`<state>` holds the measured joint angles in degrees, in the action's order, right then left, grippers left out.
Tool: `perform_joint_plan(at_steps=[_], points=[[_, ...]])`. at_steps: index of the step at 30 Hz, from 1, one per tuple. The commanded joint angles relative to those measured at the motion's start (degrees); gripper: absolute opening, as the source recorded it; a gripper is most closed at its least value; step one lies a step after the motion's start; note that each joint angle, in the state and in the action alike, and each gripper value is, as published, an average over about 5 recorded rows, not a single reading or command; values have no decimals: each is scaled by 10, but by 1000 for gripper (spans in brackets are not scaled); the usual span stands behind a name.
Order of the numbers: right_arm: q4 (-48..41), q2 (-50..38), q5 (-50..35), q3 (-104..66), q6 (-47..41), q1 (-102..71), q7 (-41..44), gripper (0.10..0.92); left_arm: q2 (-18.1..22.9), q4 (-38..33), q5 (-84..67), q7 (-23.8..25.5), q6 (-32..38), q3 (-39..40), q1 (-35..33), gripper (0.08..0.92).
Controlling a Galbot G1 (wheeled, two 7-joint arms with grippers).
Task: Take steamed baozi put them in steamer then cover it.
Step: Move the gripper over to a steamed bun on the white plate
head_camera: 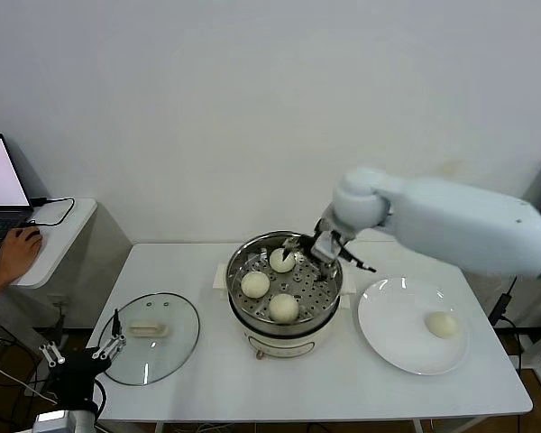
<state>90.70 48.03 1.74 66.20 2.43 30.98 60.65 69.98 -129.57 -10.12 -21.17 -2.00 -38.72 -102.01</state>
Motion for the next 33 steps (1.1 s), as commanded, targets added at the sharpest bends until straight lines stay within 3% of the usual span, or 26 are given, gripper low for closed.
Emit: perform_joint_plan(at_steps=[1, 6, 14, 22, 33], points=[[29, -175, -21, -46, -182, -13, 13, 823, -11, 4, -1, 0, 0, 6, 4, 823], [24, -242, 17, -91, -176, -93, 15, 823, -18, 9, -2, 0, 0, 15, 11, 823], [-30, -291, 88, -308, -146, -358, 23, 822, -26, 15, 0, 2, -1, 25, 15, 823], [-77, -275, 143, -455, -120, -533, 31, 823, -28, 16, 2, 4, -3, 26, 11, 823], [-154, -217, 194, -489, -109, -577, 21, 823, -25, 16, 3, 4, -3, 19, 4, 823]])
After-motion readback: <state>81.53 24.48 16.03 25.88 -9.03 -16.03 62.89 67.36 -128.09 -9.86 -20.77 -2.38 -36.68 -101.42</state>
